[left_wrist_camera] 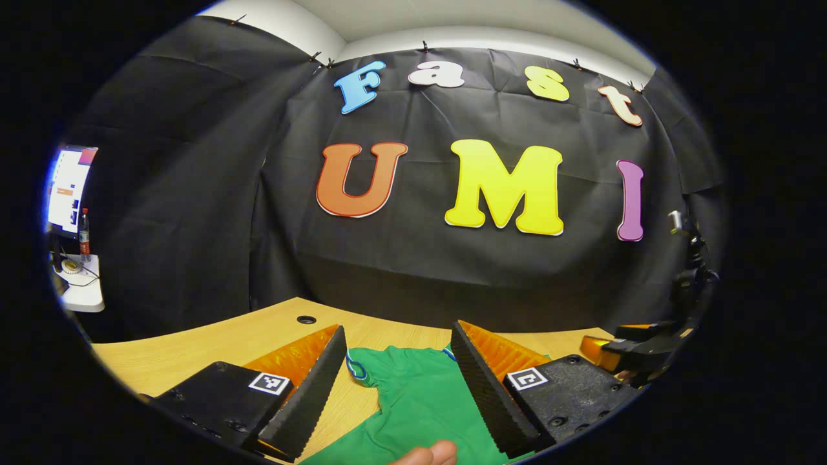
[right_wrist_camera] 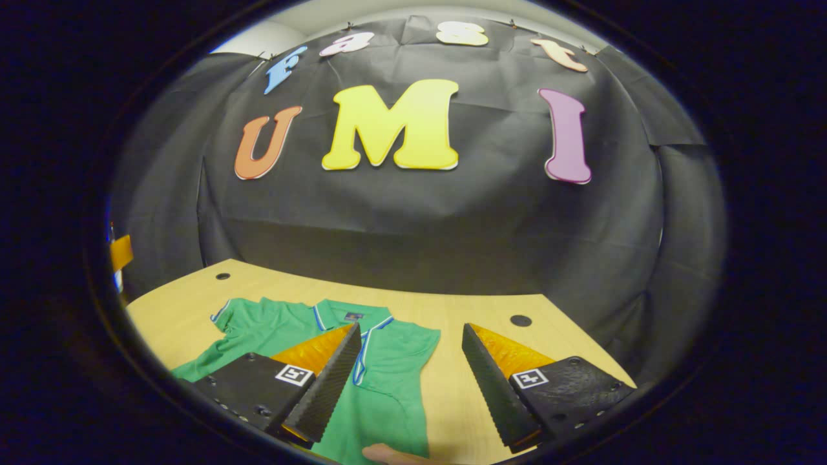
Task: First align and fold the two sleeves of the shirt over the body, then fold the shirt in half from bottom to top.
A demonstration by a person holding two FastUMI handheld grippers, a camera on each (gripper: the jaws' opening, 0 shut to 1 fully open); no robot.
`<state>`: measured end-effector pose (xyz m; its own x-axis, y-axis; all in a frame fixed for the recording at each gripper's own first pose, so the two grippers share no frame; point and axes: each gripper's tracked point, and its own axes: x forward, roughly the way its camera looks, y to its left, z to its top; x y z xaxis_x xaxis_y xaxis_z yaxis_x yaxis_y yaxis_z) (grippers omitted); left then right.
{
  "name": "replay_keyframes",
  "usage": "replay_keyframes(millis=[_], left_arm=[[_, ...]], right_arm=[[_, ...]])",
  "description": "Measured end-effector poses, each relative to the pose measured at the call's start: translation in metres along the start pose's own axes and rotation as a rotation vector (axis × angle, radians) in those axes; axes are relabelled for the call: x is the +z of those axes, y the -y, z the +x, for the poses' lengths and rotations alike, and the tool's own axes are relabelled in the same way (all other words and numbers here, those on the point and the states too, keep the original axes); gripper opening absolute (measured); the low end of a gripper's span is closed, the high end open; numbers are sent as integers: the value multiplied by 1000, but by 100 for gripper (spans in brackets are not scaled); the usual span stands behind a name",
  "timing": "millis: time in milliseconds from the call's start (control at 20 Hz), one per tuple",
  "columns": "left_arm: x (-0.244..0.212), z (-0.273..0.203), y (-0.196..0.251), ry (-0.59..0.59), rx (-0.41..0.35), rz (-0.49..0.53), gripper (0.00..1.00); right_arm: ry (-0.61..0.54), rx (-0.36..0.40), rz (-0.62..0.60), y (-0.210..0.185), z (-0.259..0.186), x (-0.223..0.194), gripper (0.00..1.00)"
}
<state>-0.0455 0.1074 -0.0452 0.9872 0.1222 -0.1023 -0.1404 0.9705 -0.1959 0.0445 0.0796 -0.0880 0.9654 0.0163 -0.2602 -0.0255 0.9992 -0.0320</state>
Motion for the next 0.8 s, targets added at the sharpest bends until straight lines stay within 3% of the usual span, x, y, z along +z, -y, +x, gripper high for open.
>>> replay_keyframes(millis=[100,300,450,550,800], left_arm=[[-12,7,0,-52,-22,29,100],[2,39,-8,-13,-27,76,100],[4,71,-28,-8,21,178,100],[4,98,-43,-4,43,188,100],[-84,148,-71,-297,87,109,100]], right_arm=[[68,-6,9,10,-28,23,95],[174,-31,-9,27,-86,46,95],[240,-40,-54,33,-125,53,95],[277,-38,-71,37,-144,55,95],[291,0,-81,40,-165,48,97]])
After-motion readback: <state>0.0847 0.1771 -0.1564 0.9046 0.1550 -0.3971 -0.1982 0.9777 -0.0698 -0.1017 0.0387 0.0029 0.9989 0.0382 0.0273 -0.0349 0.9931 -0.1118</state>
